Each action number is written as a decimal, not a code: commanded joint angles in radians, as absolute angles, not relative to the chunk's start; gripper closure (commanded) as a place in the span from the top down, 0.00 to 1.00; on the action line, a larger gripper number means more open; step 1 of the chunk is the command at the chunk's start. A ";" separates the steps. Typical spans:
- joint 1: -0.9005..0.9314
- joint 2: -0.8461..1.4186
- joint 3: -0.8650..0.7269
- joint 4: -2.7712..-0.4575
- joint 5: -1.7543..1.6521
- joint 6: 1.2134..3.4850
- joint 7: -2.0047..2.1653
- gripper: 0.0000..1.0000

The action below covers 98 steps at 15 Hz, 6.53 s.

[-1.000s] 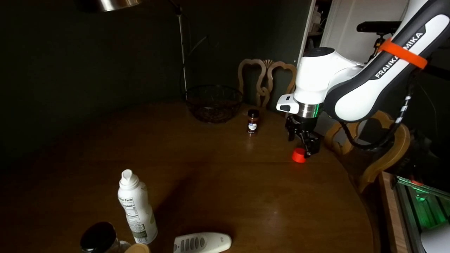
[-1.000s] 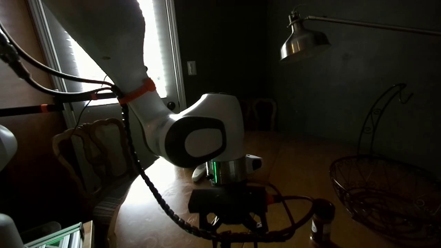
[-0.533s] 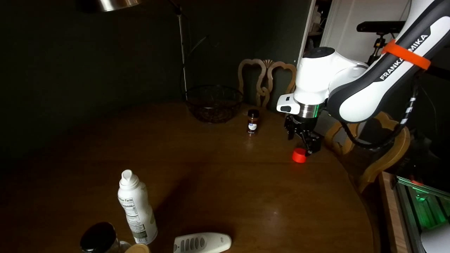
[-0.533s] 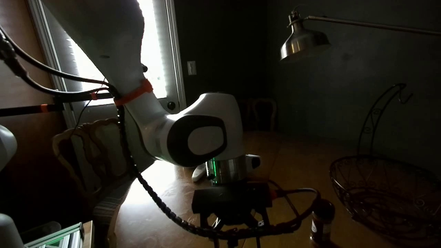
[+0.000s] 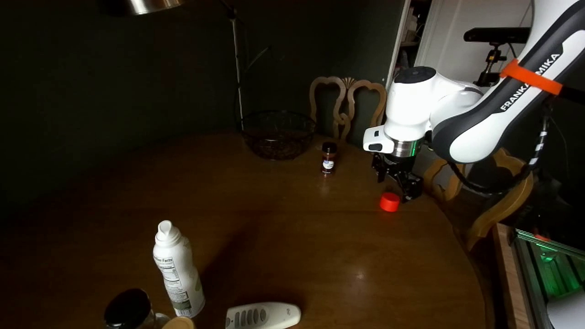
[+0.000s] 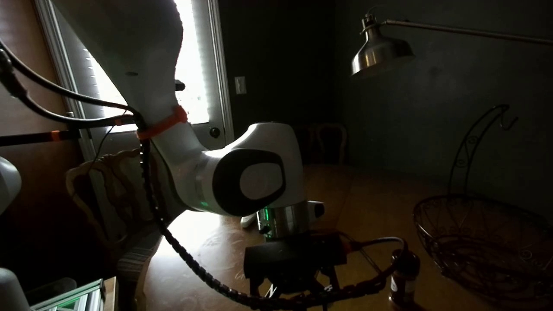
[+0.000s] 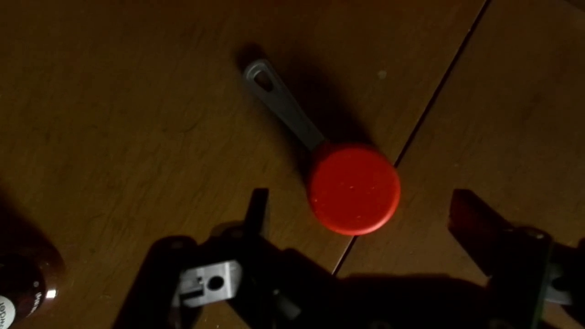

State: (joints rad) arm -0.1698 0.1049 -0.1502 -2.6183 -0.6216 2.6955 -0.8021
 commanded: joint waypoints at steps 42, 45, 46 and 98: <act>-0.198 -0.264 -0.034 -2.739 0.095 2.313 -1.438 0.32; -0.098 -0.371 -0.095 -2.661 0.251 2.069 -1.444 0.32; -0.069 -0.416 -0.111 -2.628 0.297 1.982 -1.430 0.32; 0.504 -0.184 0.144 -2.433 0.629 2.673 -1.672 0.32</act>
State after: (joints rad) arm 0.5116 -0.2404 0.1303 -2.4562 0.5897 2.6206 -1.6251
